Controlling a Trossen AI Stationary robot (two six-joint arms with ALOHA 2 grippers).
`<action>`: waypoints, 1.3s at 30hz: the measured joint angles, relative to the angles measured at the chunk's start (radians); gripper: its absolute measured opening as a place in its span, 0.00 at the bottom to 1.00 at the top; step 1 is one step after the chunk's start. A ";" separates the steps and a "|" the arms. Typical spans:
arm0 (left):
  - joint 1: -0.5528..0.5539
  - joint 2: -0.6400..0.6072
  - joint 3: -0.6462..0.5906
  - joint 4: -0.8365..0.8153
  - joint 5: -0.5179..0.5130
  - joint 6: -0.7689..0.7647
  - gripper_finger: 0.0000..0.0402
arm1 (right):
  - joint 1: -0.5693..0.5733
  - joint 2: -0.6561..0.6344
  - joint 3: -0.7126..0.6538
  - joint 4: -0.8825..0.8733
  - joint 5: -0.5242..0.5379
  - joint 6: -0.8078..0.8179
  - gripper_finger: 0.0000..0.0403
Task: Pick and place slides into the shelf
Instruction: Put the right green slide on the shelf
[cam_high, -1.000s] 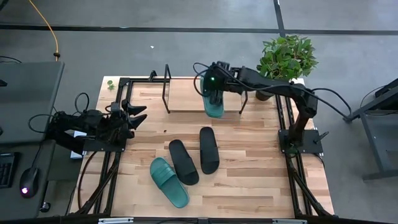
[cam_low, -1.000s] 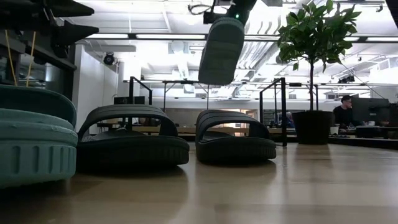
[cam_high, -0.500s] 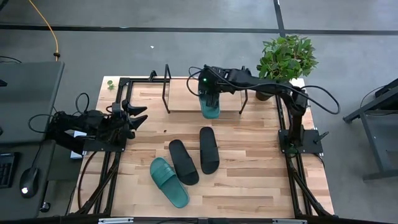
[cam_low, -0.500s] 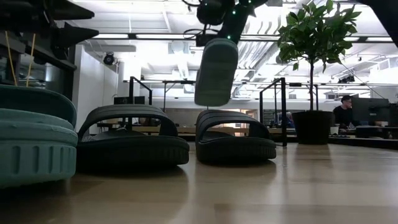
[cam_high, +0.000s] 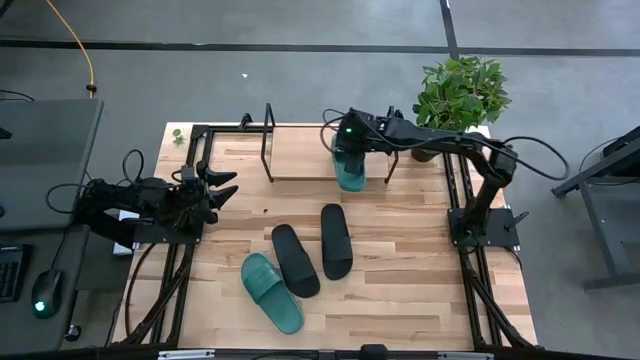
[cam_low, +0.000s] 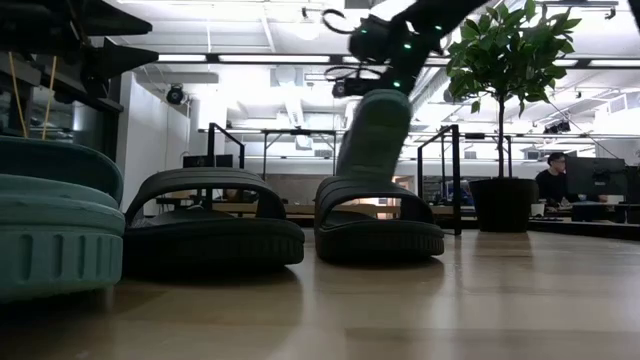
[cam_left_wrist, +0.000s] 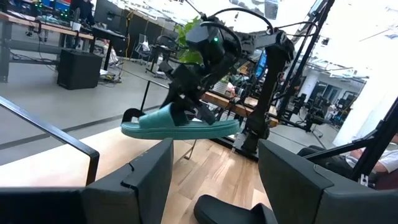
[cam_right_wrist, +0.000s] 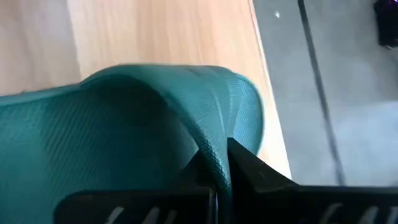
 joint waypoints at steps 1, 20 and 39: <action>0.000 0.000 0.000 0.001 -0.005 0.001 0.54 | -0.006 -0.026 -0.034 0.030 -0.020 -0.002 0.00; 0.000 0.000 0.000 0.053 -0.045 0.027 0.54 | -0.027 -0.190 -0.219 0.267 0.266 -0.126 0.00; 0.000 0.000 0.000 0.052 -0.033 0.027 0.54 | -0.094 -0.119 -0.323 0.348 0.311 -0.172 0.00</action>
